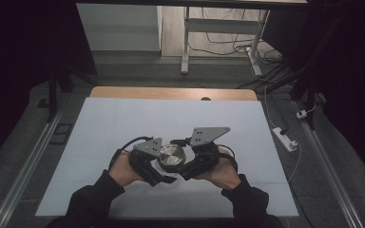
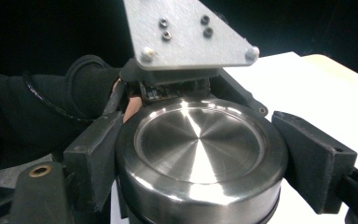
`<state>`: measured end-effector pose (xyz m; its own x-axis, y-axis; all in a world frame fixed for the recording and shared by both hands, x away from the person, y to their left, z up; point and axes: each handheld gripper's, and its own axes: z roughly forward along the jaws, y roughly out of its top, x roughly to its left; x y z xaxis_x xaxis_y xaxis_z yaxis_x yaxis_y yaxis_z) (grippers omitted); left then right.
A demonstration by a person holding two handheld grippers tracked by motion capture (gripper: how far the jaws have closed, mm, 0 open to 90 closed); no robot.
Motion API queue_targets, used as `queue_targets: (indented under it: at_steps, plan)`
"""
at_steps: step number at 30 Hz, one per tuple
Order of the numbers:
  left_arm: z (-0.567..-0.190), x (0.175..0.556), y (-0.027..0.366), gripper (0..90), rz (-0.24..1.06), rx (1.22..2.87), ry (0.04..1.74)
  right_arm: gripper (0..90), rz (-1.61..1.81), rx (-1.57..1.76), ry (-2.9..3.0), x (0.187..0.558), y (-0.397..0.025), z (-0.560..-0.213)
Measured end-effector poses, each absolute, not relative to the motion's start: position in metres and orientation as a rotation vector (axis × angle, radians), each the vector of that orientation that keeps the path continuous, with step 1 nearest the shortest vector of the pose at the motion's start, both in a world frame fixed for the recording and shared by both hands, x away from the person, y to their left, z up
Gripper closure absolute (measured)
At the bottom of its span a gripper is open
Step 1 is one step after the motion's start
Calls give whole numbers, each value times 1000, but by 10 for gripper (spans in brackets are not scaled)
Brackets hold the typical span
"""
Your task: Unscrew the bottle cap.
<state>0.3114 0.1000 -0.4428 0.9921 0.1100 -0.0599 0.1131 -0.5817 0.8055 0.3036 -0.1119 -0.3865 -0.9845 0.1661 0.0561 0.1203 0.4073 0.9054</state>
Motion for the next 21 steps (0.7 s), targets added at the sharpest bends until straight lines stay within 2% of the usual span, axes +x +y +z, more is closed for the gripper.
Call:
queue_targets:
  at_steps: [21]
  plan:
    - [-452, 328, 111, 147, 74, 2198, 330, 196, 1636, 301, 2573, 298, -113, -389]
